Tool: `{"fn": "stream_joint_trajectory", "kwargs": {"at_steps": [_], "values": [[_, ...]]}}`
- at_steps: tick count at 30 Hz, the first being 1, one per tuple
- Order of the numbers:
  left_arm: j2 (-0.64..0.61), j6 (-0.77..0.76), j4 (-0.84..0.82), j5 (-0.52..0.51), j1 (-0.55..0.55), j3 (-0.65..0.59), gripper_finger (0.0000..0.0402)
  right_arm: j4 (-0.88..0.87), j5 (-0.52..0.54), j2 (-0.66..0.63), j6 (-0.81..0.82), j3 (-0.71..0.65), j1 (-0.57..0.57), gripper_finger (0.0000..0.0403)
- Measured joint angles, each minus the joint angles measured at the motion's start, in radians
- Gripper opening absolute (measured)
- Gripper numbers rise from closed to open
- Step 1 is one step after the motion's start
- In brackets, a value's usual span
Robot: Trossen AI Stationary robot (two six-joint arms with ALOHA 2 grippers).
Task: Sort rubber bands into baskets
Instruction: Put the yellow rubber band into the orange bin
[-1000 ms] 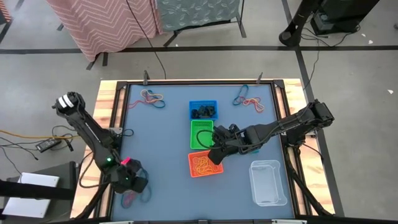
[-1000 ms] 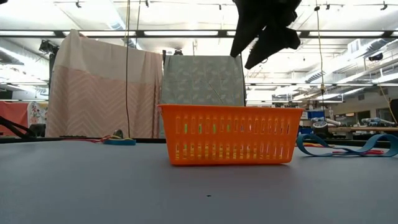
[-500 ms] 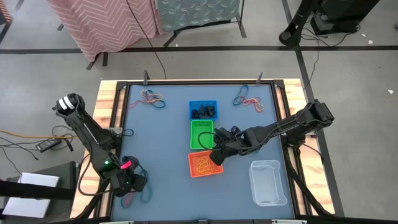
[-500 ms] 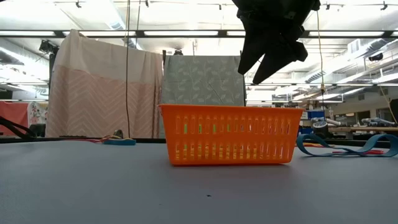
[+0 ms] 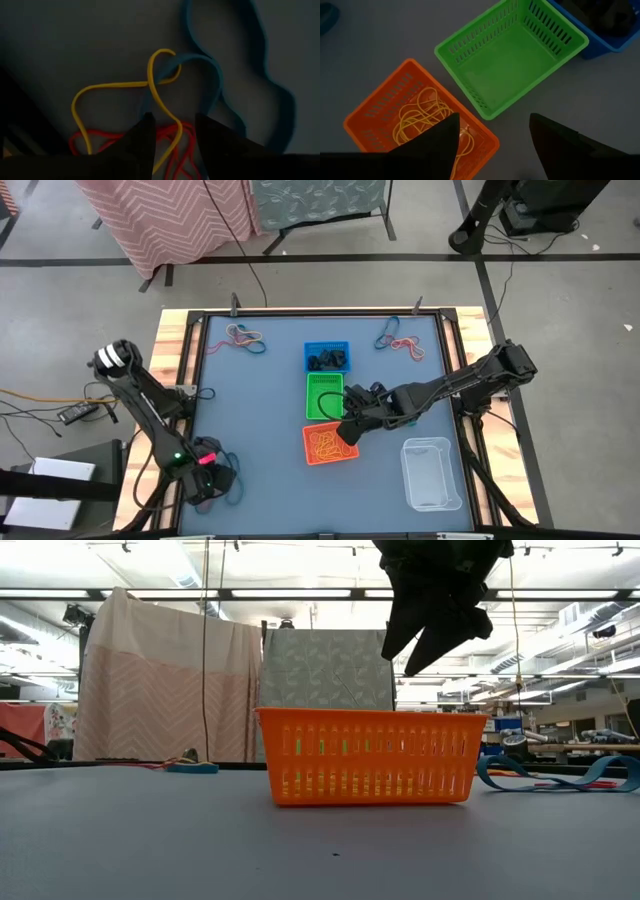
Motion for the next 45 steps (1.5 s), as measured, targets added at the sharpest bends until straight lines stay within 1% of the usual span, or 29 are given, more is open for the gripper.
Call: {"fn": "stream_joint_trajectory", "kwargs": {"at_steps": [4, 7, 15, 20, 23, 26, 31, 35, 38, 40, 43, 45], "values": [[0.02, 0.001, -0.011, 0.0, 0.001, 0.002, 0.014, 0.0, 0.001, 0.0, 0.0, 0.0, 0.0, 0.0251], [0.021, -0.005, -0.022, -0.02, 0.007, 0.002, 0.014, 0.001, 0.011, 0.0, 0.0, 0.0, 0.0, 0.0251], [0.027, -0.001, -0.01, -0.03, 0.018, -0.002, 0.014, 0.016, 0.019, 0.0, 0.0, 0.0, -0.001, 0.0251], [0.028, -0.001, -0.005, -0.044, 0.019, -0.002, 0.0132, 0.019, 0.019, 0.0, 0.0, 0.0, -0.001, 0.0251], [0.04, 0.002, -0.001, -0.056, 0.022, -0.002, 0.012, 0.019, 0.019, 0.0, 0.0, 0.0, -0.001, 0.0251], [0.061, 0.0, -0.007, -0.049, 0.023, -0.001, 0.01, 0.02, 0.019, 0.0, 0.0, 0.0, -0.001, 0.0251], [0.075, 0.002, -0.016, -0.052, 0.021, 0.0, 0.0057, 0.022, 0.019, 0.0, 0.0, 0.0, -0.001, 0.0251], [0.077, 0.051, -0.01, -0.061, 0.02, 0.0, 0.0011, 0.022, 0.019, 0.0, 0.0, 0.0, -0.001, 0.0251], [0.071, 0.079, 0.01, -0.087, 0.019, 0.008, 0.0004, 0.022, 0.019, 0.0, 0.0, 0.0, -0.001, 0.0251], [0.053, 0.117, 0.027, -0.113, 0.019, 0.04, 0.0003, 0.023, 0.019, 0.0, 0.0, 0.0, -0.001, 0.0251], [-0.01, 0.212, -0.011, -0.143, 0.019, 0.101, 0.0002, 0.042, 0.015, -0.003, 0.0, 0.0, -0.001, 0.0251], [-0.064, 0.282, -0.054, -0.158, 0.019, 0.165, 0.0002, 0.074, -0.003, -0.012, -0.018, 0.0, -0.001, 0.0251]]}}
